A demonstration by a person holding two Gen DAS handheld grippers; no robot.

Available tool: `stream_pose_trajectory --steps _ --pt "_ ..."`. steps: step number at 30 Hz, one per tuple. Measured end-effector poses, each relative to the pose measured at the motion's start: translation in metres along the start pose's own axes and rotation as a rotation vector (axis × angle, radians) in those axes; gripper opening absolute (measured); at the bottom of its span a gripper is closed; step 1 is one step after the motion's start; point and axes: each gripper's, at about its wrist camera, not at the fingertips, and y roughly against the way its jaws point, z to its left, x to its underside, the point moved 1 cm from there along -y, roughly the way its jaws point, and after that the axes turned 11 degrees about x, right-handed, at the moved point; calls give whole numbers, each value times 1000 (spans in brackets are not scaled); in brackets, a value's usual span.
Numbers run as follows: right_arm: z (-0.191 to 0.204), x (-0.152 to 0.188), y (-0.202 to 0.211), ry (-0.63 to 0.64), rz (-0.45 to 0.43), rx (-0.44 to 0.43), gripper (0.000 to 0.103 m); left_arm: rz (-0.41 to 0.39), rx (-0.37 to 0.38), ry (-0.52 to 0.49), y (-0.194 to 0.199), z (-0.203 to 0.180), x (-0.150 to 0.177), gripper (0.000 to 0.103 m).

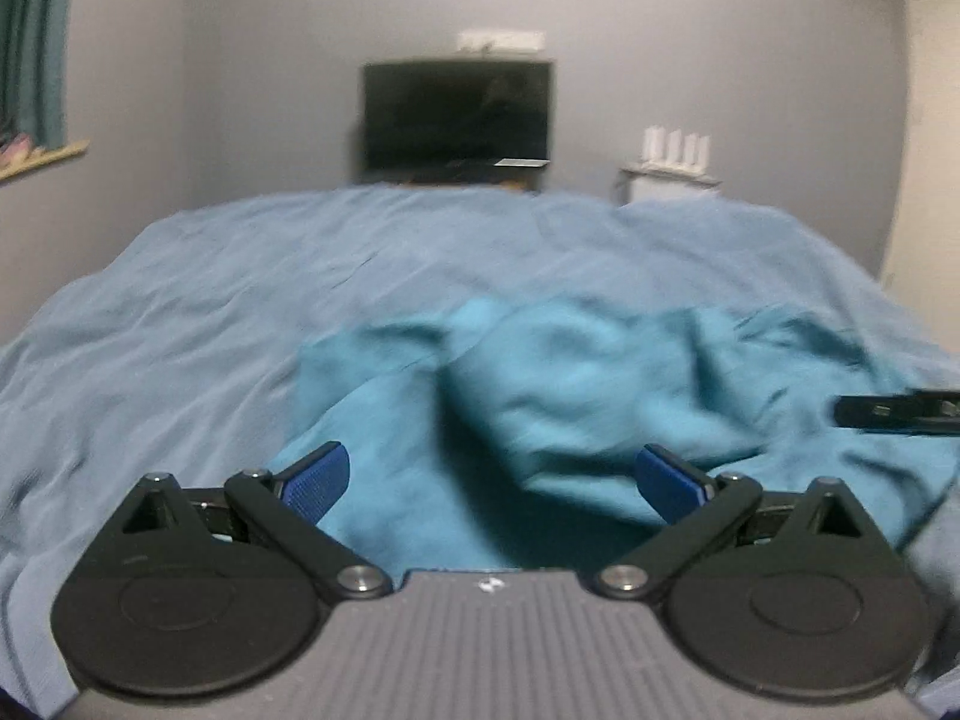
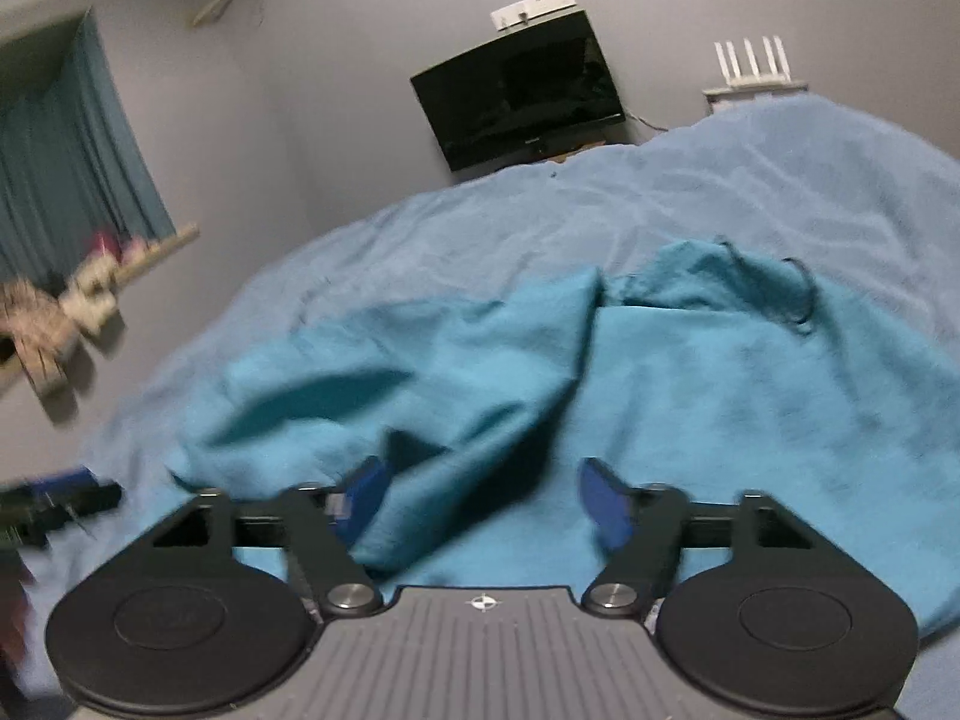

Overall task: Fold large clothes
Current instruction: 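Fold the lifted edge over the jacket body with the right gripper and release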

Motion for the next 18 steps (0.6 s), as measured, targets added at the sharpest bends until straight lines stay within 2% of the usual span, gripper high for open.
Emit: stream_pose_trajectory --steps 3,5,7,8,9,10,13,15,17,18 --pt "16 -3 -17 -59 44 -7 87 -19 37 -6 -11 -11 0 102" --pt "23 1 -32 -112 96 -16 87 -27 89 9 -19 -13 4 102" --pt "24 7 -45 -167 151 -32 80 -10 120 8 -26 -17 9 102" --pt "22 10 -49 -205 175 -63 54 4 129 -4 -30 -20 12 102" --pt "20 12 -51 -227 182 -112 33 16 139 -18 -32 -22 15 102" --pt "19 11 -47 -217 167 -114 23 24 148 -31 -32 -27 19 102" --pt "23 5 -26 -59 49 -14 21 38 174 -70 -35 -34 24 102" --pt "27 8 -21 56 38 45 26 20 182 -103 -37 -38 24 102" --pt "29 13 -18 103 48 57 44 -18 187 -141 -36 -41 19 102" --pt "29 15 -12 122 11 67 51 -43 186 -163 -35 -42 15 102"
